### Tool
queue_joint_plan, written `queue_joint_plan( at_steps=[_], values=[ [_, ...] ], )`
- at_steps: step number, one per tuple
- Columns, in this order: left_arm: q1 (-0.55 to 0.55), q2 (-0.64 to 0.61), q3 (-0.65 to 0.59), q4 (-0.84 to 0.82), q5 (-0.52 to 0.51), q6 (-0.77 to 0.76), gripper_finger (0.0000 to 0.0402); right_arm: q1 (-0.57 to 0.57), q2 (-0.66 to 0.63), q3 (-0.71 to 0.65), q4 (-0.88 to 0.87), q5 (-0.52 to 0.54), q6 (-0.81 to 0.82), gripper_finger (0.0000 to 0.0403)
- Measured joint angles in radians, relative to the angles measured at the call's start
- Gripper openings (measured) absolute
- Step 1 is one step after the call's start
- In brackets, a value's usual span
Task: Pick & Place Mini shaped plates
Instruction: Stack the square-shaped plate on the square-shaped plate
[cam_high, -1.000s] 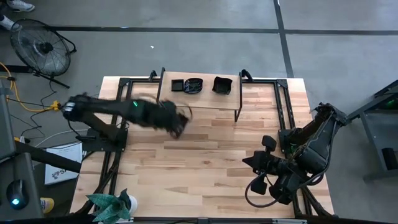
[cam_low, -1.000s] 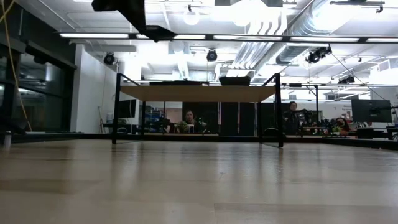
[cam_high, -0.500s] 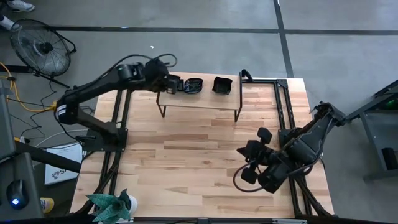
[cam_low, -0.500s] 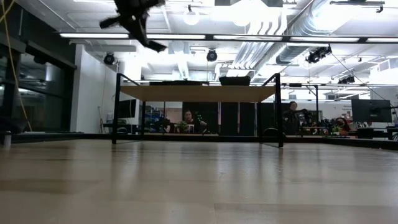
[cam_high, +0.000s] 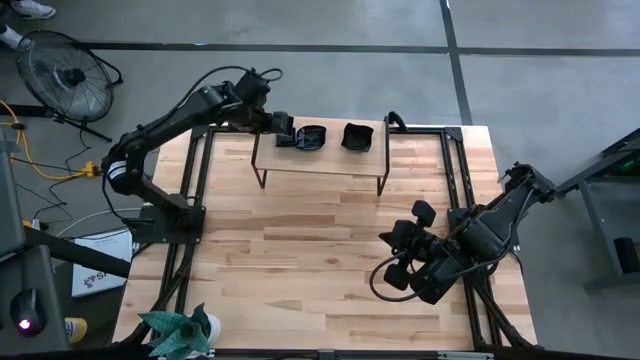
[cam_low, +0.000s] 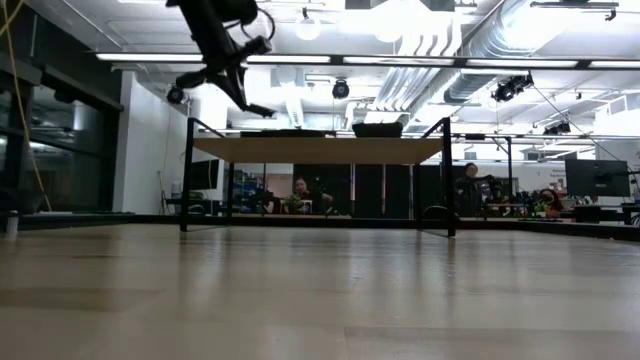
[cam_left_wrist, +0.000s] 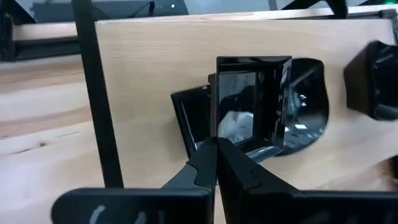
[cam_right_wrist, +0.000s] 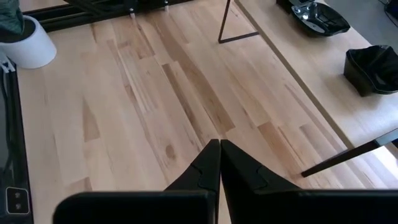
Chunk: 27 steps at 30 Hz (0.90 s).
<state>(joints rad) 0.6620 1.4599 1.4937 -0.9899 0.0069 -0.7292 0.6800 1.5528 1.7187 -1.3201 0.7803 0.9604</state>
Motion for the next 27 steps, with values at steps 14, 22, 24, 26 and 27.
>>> queue_joint_plan(
  at_steps=[14, 22, 24, 26, 27],
  values=[
    [0.038, 0.064, 0.000, -0.008, 0.096, -0.040, 0.0000, 0.000, 0.000, 0.000, -0.008, 0.003, 0.000, 0.0006],
    [0.038, 0.064, 0.000, -0.025, 0.094, -0.088, 0.0000, 0.000, 0.000, 0.000, -0.008, 0.003, 0.000, 0.0001],
    [0.038, 0.064, 0.000, -0.023, 0.094, -0.099, 0.0000, 0.000, 0.000, 0.000, -0.008, 0.003, 0.000, 0.0002],
    [0.038, 0.064, 0.000, -0.023, 0.094, -0.108, 0.0000, 0.000, 0.000, 0.000, -0.008, 0.003, 0.000, 0.0004],
    [0.038, 0.064, 0.000, -0.024, 0.094, -0.110, 0.0000, 0.000, 0.000, 0.000, -0.008, 0.003, 0.000, 0.0006]
  ],
)
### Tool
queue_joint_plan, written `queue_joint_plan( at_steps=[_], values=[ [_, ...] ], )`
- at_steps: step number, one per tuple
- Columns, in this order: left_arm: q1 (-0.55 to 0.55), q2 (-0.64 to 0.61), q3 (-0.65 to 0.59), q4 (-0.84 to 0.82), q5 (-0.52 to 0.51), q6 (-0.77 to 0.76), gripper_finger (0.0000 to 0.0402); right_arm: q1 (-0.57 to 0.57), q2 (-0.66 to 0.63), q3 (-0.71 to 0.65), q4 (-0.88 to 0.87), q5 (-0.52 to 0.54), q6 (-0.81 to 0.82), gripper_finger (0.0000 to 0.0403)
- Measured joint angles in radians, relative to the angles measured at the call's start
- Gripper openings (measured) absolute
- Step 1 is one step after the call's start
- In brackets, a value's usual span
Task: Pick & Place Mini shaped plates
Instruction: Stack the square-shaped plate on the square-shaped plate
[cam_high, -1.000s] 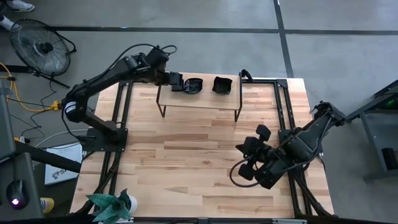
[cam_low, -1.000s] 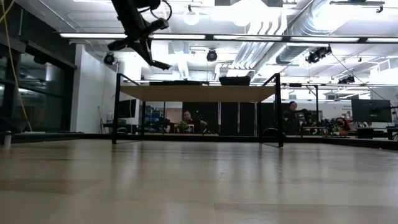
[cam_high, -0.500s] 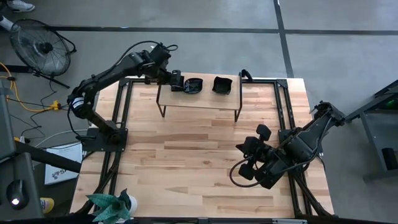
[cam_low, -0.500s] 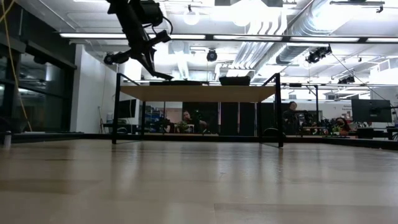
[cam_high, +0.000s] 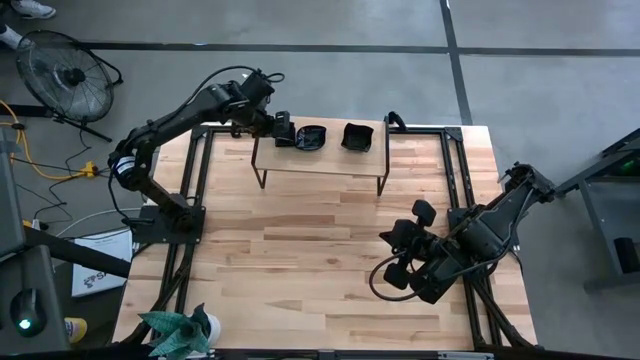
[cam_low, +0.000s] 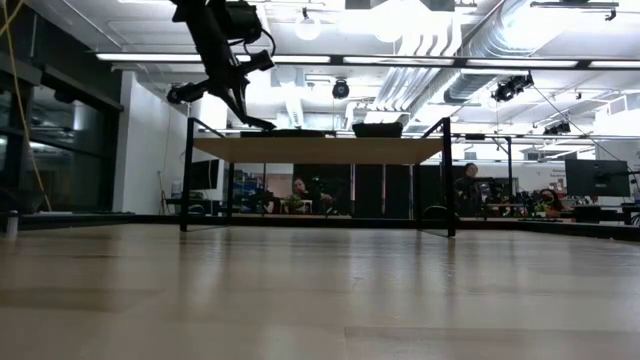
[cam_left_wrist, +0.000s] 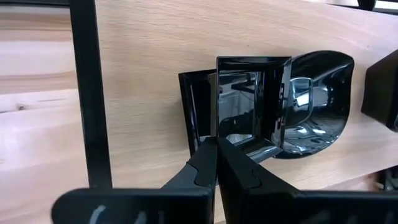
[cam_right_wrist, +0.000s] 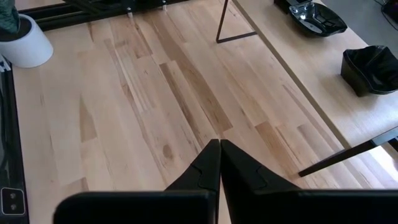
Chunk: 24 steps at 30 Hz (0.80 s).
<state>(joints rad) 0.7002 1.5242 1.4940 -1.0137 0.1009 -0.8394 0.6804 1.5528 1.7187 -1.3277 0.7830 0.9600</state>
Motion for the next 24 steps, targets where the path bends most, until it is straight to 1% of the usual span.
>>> queue_joint_plan(
  at_steps=[8, 20, 24],
  values=[
    [0.000, 0.019, 0.001, -0.010, 0.009, -0.004, 0.0000, 0.000, 0.000, 0.000, 0.000, 0.000, 0.000, 0.0002],
    [0.000, 0.036, 0.001, -0.004, -0.010, -0.003, 0.0001, 0.000, 0.000, 0.000, 0.000, -0.004, 0.002, 0.0003],
    [0.000, 0.036, 0.001, -0.001, -0.009, 0.017, 0.0018, 0.000, 0.000, 0.000, 0.000, -0.009, 0.004, 0.0002]
  ],
)
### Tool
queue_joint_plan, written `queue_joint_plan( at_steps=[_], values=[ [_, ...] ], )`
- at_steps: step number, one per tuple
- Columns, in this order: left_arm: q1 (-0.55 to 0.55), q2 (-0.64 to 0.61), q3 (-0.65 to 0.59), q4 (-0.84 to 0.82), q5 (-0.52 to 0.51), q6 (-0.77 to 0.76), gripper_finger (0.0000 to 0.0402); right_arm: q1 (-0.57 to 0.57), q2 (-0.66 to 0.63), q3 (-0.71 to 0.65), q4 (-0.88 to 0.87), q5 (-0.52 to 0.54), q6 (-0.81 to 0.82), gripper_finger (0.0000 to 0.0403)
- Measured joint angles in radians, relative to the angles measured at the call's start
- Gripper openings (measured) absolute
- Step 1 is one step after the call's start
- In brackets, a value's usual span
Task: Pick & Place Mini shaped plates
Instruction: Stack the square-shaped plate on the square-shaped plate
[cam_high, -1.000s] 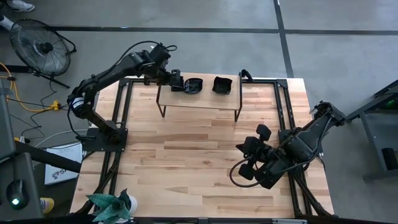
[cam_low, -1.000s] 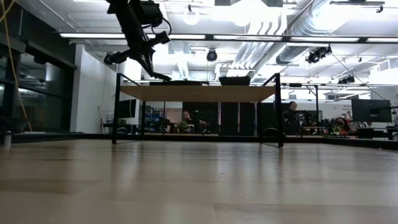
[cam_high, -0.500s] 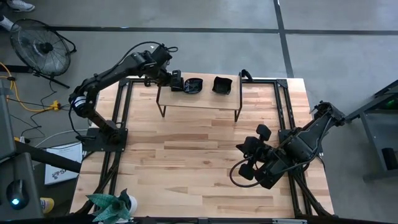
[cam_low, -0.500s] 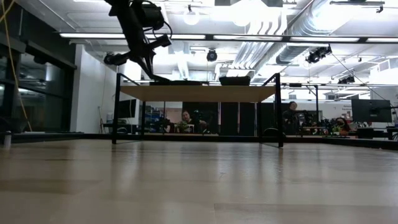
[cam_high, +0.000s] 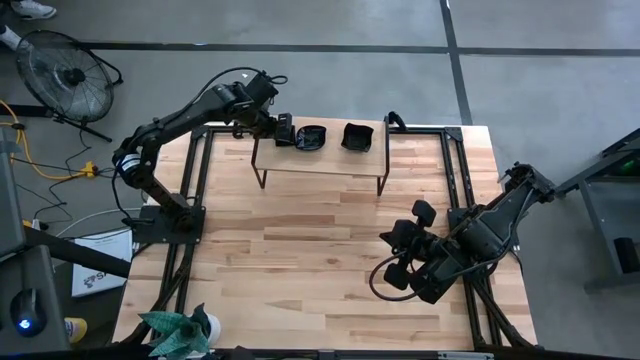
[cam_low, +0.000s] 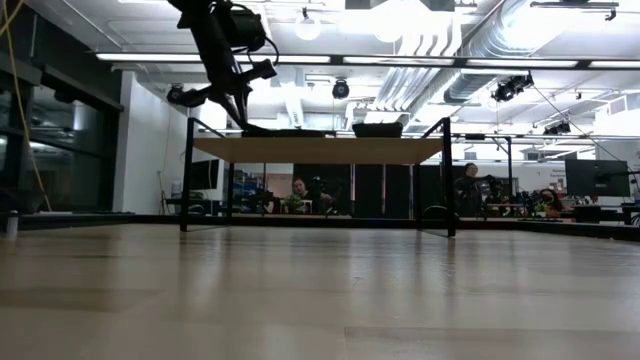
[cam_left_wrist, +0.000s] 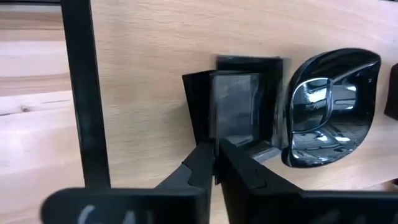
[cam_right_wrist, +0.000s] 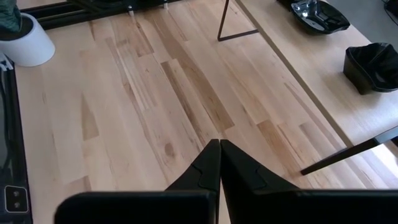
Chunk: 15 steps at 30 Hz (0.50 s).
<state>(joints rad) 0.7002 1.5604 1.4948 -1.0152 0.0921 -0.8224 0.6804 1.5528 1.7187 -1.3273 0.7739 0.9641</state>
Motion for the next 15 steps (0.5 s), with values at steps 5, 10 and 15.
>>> queue_joint_plan(
  at_steps=[5, 10, 15],
  values=[
    [0.000, 0.000, 0.000, -0.012, 0.013, 0.015, 0.0067, 0.000, 0.000, 0.000, 0.000, -0.002, 0.003, 0.0006],
    [0.000, 0.000, 0.000, -0.011, 0.034, 0.043, 0.0110, 0.000, -0.002, 0.000, 0.000, -0.007, 0.004, 0.0003],
    [-0.011, -0.032, 0.000, 0.008, 0.023, 0.107, 0.0121, 0.001, -0.029, 0.000, 0.001, -0.029, 0.004, 0.0003]
  ],
)
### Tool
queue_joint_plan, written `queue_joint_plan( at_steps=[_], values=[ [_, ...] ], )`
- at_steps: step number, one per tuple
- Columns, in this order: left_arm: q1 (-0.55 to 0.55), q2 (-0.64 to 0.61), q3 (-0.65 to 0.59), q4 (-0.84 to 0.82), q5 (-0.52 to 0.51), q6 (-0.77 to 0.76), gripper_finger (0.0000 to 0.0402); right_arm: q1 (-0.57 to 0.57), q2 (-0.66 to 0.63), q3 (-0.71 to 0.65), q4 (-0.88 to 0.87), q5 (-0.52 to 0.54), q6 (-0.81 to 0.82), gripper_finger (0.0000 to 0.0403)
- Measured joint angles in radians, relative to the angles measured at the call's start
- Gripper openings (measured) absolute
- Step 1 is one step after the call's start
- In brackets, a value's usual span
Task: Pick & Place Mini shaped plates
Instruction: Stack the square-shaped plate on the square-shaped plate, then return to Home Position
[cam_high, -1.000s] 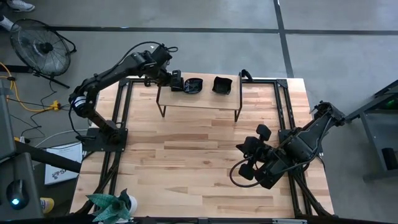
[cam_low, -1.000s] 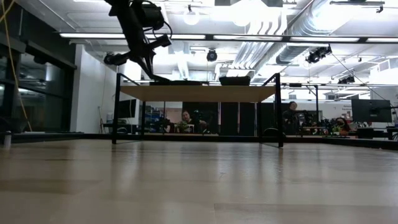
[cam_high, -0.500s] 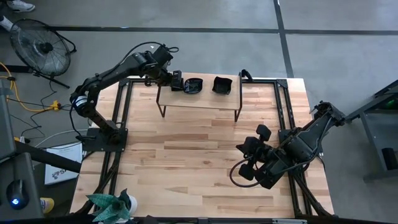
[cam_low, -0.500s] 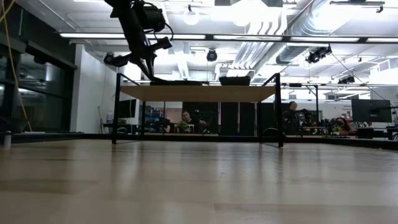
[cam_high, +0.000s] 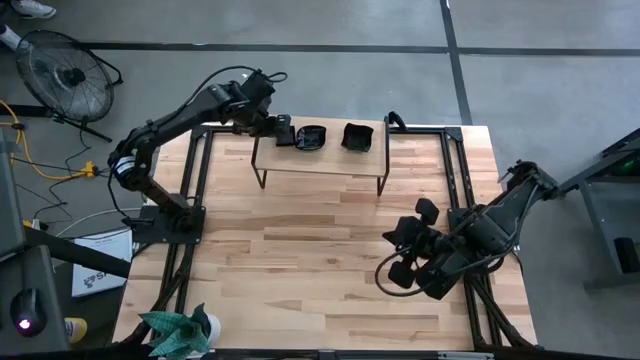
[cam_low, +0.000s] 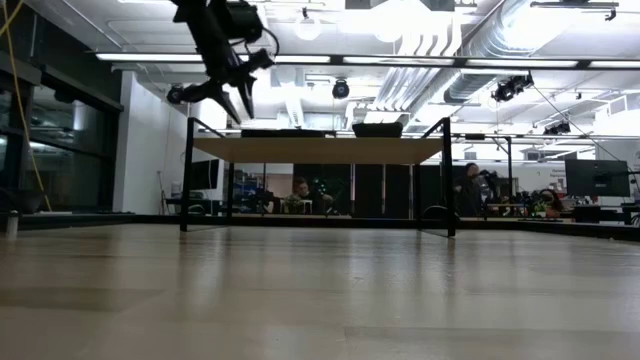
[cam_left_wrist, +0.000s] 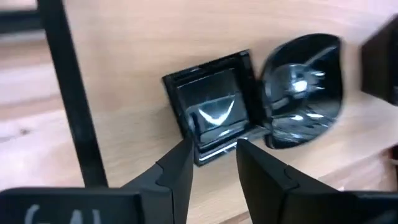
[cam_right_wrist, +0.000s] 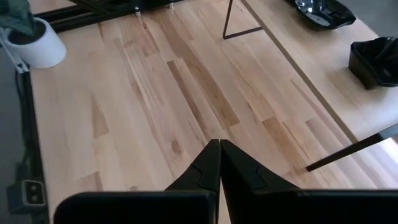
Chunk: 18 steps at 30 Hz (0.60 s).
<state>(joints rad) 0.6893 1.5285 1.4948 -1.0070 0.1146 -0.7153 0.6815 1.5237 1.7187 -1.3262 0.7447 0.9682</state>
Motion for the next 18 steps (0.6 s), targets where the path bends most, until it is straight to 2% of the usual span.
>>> queue_joint_plan(
  at_steps=[4, 9, 13, 18],
  values=[
    [-0.028, -0.041, 0.000, 0.027, -0.012, 0.082, 0.0122, 0.006, -0.028, 0.000, 0.000, 0.008, -0.005, 0.0005],
    [-0.102, -0.101, 0.000, 0.012, -0.008, 0.256, 0.0122, 0.041, -0.064, 0.000, -0.002, 0.102, -0.080, 0.0001],
    [-0.172, -0.151, 0.000, 0.022, -0.015, 0.274, 0.0122, 0.080, -0.106, 0.000, -0.038, 0.167, -0.074, 0.0004],
    [-0.275, -0.234, -0.039, 0.096, -0.105, 0.259, 0.0122, 0.149, -0.164, 0.000, -0.164, 0.232, 0.048, 0.0002]
  ],
)
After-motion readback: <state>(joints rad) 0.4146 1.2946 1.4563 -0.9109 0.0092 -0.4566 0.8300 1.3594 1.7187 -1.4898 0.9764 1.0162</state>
